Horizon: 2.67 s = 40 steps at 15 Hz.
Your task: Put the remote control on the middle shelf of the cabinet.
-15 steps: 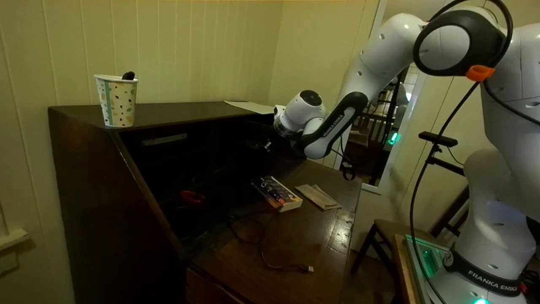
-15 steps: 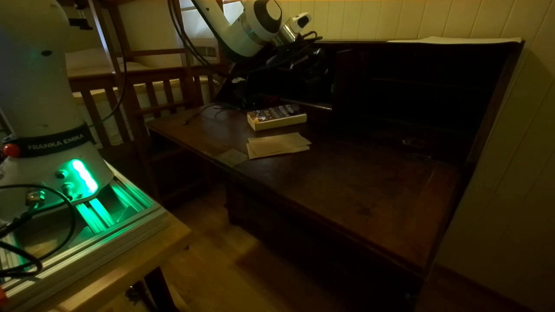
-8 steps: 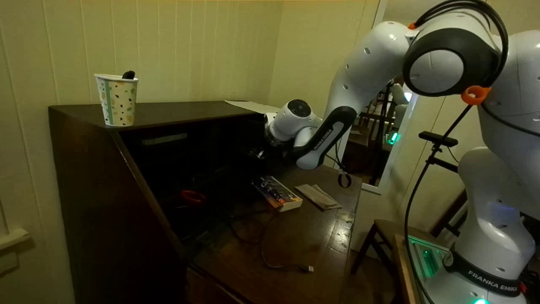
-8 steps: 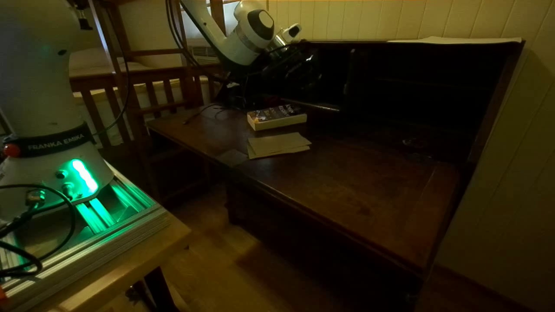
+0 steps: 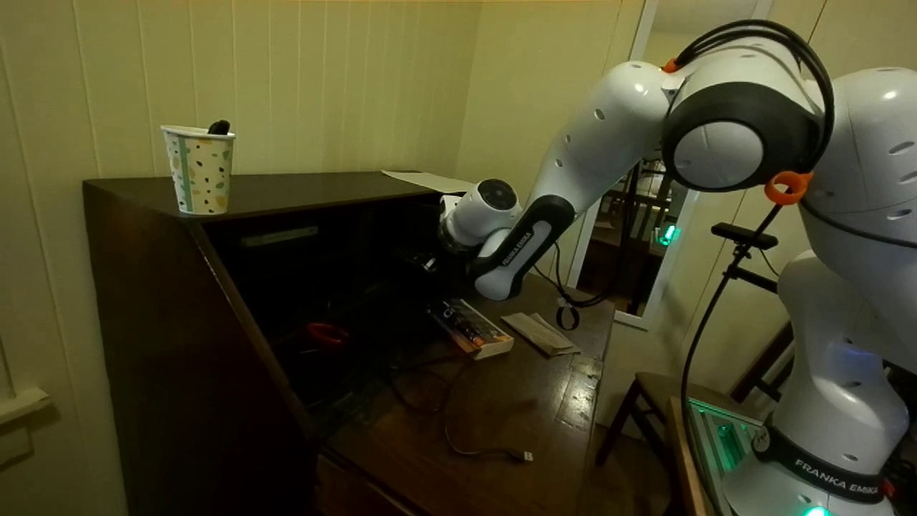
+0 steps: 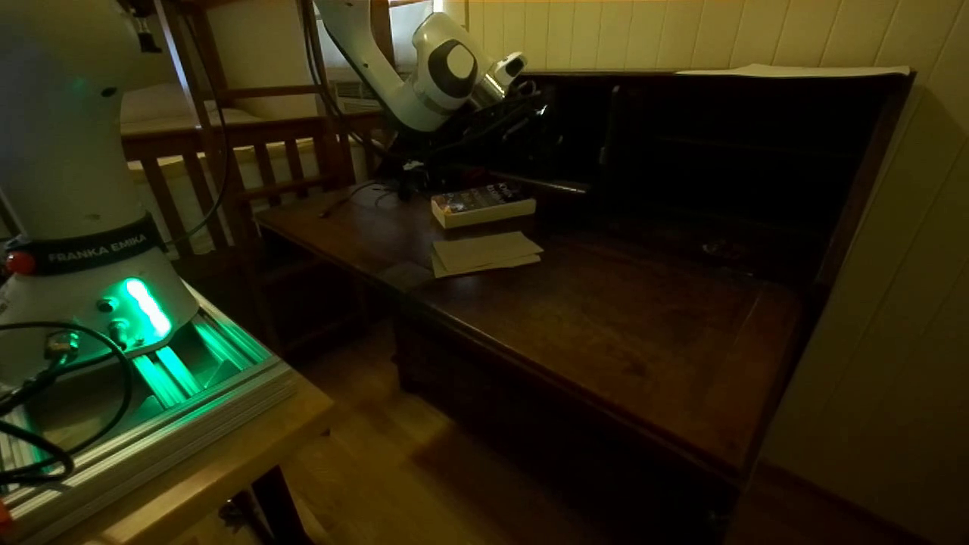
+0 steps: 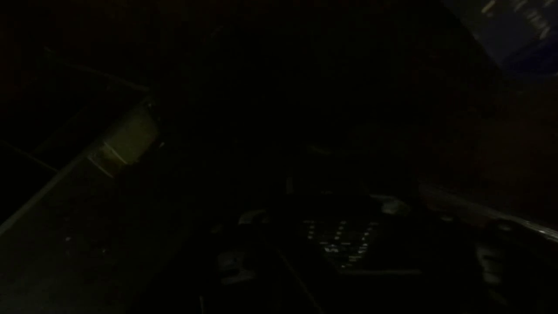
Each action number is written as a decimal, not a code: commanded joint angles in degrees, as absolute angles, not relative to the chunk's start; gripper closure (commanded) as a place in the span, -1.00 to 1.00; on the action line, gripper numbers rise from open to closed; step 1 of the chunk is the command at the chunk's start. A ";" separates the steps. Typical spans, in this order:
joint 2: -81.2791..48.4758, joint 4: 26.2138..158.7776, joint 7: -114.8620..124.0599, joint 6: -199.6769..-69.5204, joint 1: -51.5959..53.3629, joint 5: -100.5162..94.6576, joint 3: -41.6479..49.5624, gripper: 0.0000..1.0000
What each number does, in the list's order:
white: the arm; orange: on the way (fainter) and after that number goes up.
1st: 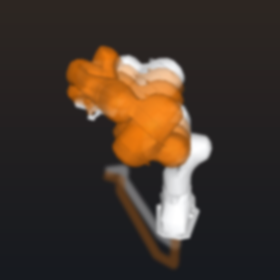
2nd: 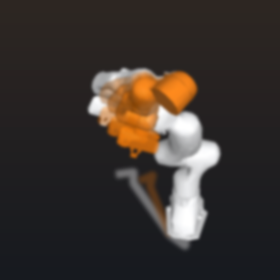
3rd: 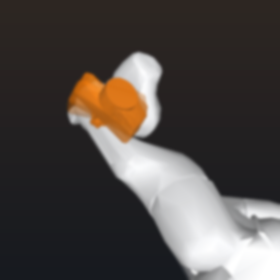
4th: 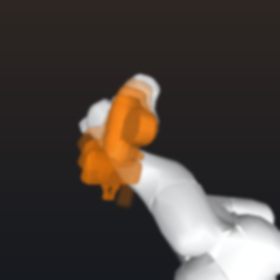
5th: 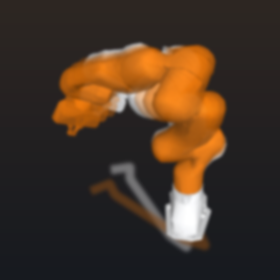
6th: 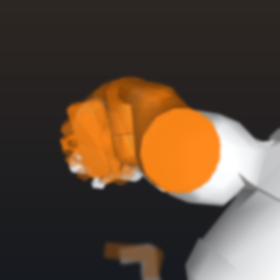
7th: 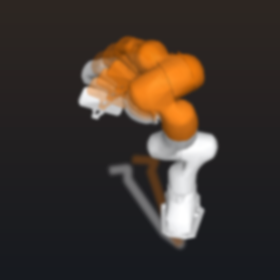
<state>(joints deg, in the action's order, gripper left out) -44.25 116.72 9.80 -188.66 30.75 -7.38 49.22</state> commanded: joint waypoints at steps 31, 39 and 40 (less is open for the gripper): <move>-61.81 90.91 5.61 -192.80 19.12 5.97 41.93 0.28; -67.19 81.80 6.84 -191.71 16.86 6.95 42.18 0.28; -67.76 80.43 7.01 -191.41 16.34 7.06 42.30 0.28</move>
